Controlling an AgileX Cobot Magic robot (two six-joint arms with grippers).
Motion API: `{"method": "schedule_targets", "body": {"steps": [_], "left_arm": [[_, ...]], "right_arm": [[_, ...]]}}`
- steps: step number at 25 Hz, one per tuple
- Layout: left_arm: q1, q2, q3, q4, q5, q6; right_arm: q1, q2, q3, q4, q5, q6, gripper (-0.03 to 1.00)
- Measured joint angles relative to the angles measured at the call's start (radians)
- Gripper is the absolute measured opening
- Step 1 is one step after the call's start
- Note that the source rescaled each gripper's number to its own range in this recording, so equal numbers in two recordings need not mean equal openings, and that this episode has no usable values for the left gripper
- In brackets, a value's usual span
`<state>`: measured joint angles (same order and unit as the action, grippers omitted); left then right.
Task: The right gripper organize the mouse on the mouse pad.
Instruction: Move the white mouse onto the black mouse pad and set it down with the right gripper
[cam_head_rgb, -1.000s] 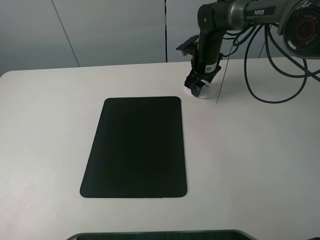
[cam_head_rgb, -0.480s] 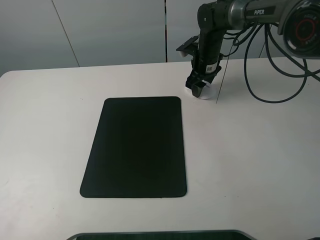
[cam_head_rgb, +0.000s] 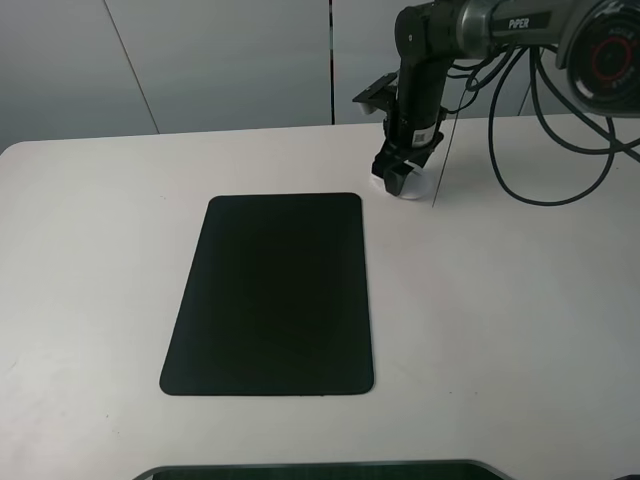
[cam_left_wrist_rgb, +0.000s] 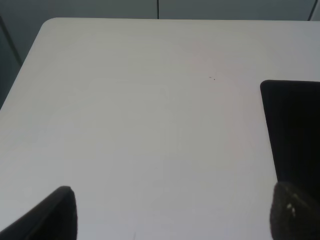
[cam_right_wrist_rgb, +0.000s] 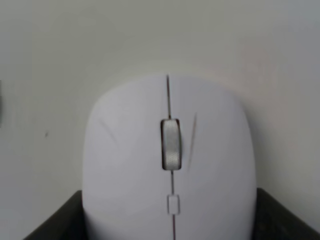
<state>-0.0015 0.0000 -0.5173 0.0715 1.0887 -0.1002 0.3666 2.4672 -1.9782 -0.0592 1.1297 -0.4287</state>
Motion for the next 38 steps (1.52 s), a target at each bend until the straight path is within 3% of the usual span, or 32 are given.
{"method": "schedule_targets", "body": {"steps": [6,18,38], "left_arm": [[0.0,0.0,0.0,0.0,0.0,0.0],[0.0,0.0,0.0,0.0,0.0,0.0],[0.0,0.0,0.0,0.0,0.0,0.0]], "right_arm": [[0.0,-0.084,0.0,0.021,0.076,0.031,0.03],[0.017,-0.199,0.0,0.07,0.089,0.287,0.03],[0.283,-0.215,0.016,0.097,0.089,0.705,0.03]]}}
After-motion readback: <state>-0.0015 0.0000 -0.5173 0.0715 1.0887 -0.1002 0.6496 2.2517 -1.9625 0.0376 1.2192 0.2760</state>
